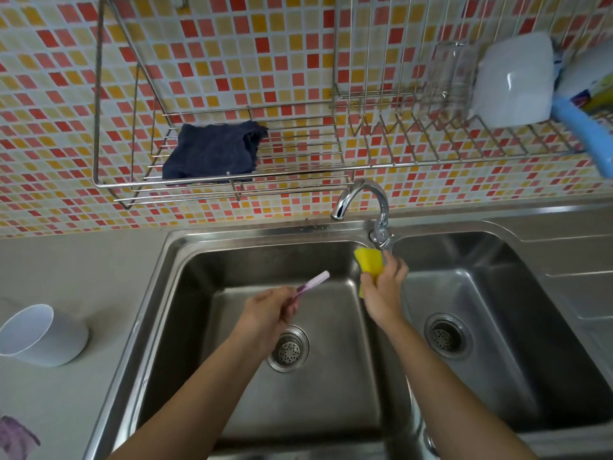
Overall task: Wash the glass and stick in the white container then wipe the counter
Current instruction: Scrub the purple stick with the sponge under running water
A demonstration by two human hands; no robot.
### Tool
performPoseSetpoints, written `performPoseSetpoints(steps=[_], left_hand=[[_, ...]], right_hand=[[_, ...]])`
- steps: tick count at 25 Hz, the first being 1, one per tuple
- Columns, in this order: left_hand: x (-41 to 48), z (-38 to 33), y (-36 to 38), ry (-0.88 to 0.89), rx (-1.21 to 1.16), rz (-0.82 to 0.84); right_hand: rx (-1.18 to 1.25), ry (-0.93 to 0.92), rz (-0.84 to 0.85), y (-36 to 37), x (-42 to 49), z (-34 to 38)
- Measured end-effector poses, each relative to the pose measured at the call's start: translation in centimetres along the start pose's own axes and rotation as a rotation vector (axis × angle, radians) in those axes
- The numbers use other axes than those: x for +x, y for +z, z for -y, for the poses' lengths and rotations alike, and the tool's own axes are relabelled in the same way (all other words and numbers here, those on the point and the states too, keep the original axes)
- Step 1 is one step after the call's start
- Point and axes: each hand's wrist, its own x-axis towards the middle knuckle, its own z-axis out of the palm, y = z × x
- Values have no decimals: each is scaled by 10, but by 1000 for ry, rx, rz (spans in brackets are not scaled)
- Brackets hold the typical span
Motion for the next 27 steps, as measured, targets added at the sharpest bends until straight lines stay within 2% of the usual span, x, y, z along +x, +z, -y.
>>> performPoseSetpoints(steps=[3,6,9,11,14,16,20,23,25,27], left_hand=[[0,0,-12,98,83,-16],[2,-3,-19,168,166,-27],[5,-7,-21,185,159,-50],[9,-7,-21,203,188,-50],[16,-9,-18,236,246,-74],[24,-12,-11,220,271,-87],[39,-17,19,114,231,25],[43,-20,42,20,147,98],[46,-22,48,-17,137,99],[46,-23,53,-43,136,119]], right_hand=[[-43,20,67,-12,31,-4],[-157,-73,181,-9,47,-5],[-381,-232,244,-1,46,-9],[-423,-267,207,4,37,-13],[-204,-161,13,13,13,-16],[-176,-224,-33,17,-4,-17],[-230,-469,28,19,-7,-1],[-288,-576,90,19,-2,3],[-311,-583,119,16,-2,-5],[-259,-486,39,14,-3,-8]])
